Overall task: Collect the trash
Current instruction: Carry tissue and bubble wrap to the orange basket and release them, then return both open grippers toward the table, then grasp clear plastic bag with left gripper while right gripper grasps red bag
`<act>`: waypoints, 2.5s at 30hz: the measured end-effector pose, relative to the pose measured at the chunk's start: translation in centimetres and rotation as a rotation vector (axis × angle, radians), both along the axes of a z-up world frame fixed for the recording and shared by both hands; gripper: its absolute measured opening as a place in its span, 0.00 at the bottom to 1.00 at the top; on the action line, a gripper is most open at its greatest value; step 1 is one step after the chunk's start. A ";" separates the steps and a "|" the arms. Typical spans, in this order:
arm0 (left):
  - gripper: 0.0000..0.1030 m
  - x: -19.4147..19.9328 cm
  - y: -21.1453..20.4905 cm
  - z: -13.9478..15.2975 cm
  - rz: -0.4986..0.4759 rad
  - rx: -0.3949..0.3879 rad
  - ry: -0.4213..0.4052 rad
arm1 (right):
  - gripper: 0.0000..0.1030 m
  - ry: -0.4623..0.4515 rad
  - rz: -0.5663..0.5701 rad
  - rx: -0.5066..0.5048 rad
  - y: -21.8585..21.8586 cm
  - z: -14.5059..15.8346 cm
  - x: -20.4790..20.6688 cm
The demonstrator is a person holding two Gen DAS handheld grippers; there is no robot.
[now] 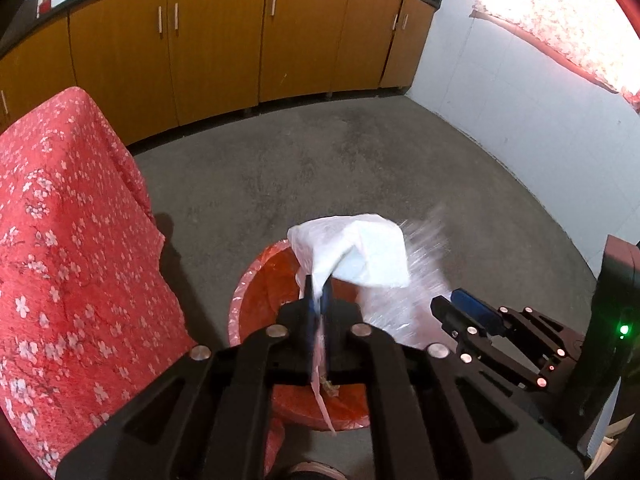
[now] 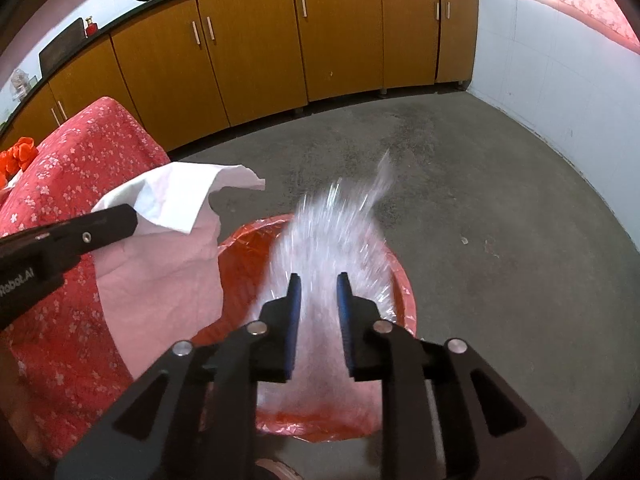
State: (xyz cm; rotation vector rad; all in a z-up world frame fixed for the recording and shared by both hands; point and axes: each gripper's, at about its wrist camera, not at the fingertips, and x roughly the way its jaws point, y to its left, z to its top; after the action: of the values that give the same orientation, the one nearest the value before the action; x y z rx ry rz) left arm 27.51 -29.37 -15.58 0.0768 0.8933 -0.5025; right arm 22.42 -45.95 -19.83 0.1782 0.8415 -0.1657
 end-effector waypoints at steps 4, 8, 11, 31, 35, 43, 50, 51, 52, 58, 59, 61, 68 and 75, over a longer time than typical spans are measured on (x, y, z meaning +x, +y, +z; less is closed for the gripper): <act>0.29 0.0 0.3 -0.1 0.012 -0.004 -0.004 | 0.21 0.000 -0.005 -0.002 0.0 -0.2 -0.1; 0.29 0.0 0.8 0.0 0.019 -0.007 0.003 | 0.21 -0.001 -0.012 -0.009 -0.3 -0.2 -0.6; 0.29 -0.1 1.8 0.8 0.039 -0.025 -0.004 | 0.21 -0.001 -0.018 -0.021 -0.3 0.0 -0.7; 0.41 -7.0 25.4 11.0 0.404 -0.009 -0.295 | 0.28 -0.231 0.289 -0.002 15.6 12.5 2.2; 0.43 -8.1 32.4 11.7 0.538 0.065 -0.351 | 0.32 -0.266 0.422 0.008 23.0 14.4 3.2; 0.52 -8.8 43.5 11.1 0.797 0.103 -0.370 | 0.45 -0.295 0.565 0.051 34.9 16.3 6.1; 0.57 -7.1 48.0 9.5 0.878 0.081 -0.332 | 0.54 -0.275 0.593 0.058 41.8 16.2 9.7; 0.57 -7.1 48.4 9.3 0.881 0.081 -0.326 | 0.55 -0.275 0.598 0.053 42.7 16.1 10.1; 0.57 -6.8 48.8 9.1 0.883 0.076 -0.317 | 0.56 -0.274 0.607 0.044 43.7 16.0 10.5; 0.58 -6.2 50.1 8.2 0.901 0.042 -0.265 | 0.57 -0.221 0.631 -0.053 47.5 14.0 12.7; 0.58 -6.2 50.3 8.1 0.902 0.038 -0.259 | 0.51 -0.209 0.632 -0.058 47.4 13.6 12.8; 0.58 -6.0 50.6 7.9 0.904 0.030 -0.248 | 0.34 -0.183 0.635 -0.071 47.8 12.8 13.0; 0.58 -5.2 51.0 7.6 0.891 0.013 -0.218 | 0.14 -0.216 0.634 -0.073 46.7 12.3 12.0; 0.57 -3.4 51.6 7.0 0.889 0.023 -0.146 | 0.13 -0.220 0.602 -0.061 45.2 12.3 11.7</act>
State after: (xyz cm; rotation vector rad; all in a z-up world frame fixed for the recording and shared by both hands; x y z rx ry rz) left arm 24.15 22.18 -8.56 -0.2545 0.7030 0.3393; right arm 34.10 -0.77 -7.48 -0.1166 0.6388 0.3869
